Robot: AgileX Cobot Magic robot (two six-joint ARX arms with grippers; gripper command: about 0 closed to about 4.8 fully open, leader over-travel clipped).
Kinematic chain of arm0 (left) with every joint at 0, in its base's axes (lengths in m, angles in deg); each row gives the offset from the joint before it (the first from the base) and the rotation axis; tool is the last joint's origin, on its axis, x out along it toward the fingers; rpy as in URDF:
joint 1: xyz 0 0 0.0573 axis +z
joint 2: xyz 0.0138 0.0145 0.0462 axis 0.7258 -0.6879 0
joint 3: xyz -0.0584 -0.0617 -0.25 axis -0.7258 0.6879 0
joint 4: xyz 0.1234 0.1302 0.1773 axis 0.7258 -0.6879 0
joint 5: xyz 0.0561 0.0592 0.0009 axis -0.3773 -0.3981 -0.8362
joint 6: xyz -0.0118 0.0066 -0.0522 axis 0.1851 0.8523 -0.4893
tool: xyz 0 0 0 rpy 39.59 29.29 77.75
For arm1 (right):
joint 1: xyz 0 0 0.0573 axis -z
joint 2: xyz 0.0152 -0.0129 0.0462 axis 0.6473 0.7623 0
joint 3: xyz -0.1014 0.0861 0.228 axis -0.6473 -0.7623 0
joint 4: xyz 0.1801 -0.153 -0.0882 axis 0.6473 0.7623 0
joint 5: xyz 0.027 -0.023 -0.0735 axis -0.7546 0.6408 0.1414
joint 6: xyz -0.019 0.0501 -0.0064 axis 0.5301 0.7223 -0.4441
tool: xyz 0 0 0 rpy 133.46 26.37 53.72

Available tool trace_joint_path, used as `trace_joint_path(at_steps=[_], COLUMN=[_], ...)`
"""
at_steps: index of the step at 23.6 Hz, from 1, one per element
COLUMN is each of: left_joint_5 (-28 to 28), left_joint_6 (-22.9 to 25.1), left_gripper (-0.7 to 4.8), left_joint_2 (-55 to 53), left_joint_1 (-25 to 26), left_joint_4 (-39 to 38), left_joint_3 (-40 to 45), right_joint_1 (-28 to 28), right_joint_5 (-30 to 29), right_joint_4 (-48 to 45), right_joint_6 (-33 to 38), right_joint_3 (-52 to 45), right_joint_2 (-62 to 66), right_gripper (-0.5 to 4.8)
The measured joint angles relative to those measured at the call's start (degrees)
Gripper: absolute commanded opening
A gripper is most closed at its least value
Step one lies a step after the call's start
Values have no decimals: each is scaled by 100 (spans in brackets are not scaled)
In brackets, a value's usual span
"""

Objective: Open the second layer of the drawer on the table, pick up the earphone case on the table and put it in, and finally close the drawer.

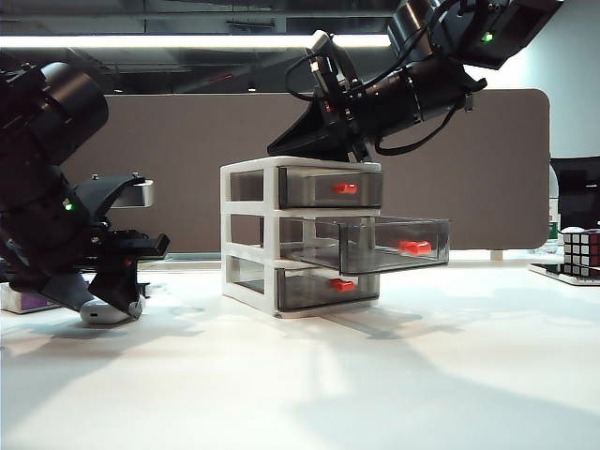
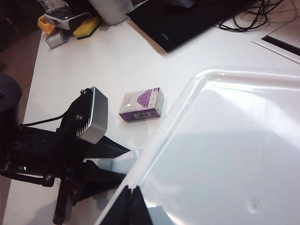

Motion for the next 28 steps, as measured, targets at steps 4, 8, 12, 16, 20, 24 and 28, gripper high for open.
trace_joint_path(at_steps=[4, 8, 12, 16, 20, 24, 28], left_joint_5=[63, 133, 173, 190, 525, 551, 549], left_joint_6=[184, 317, 334, 234, -79, -258, -483], left_gripper=[-5, -5, -5, -5, -5, -5, -5], left_joint_2=[2, 208, 942, 1926, 2734, 2719, 2518], left_joint_1=[0, -24, -33, -33, -619, -1283, -1834], left_joint_4=[0, -313, -1060, -1362, -1609, -1561, -863], left_joint_3=[0, 31, 94, 70, 61, -35, -52], right_joint_1=[0, 0, -2, 0, 0, -2, -2], right_joint_5=[2, 0, -2, 4, 4, 2, 2], right_joint_4=[0, 2, 2, 4, 2, 0, 2], right_joint_6=[0, 0, 0, 0, 0, 0, 0], right_joint_3=[0, 0, 0, 0, 0, 0, 0], right_joint_2=[0, 0, 0, 0, 0, 0, 0], right_gripper=[-5, -5, -5, -5, -5, -5, -5])
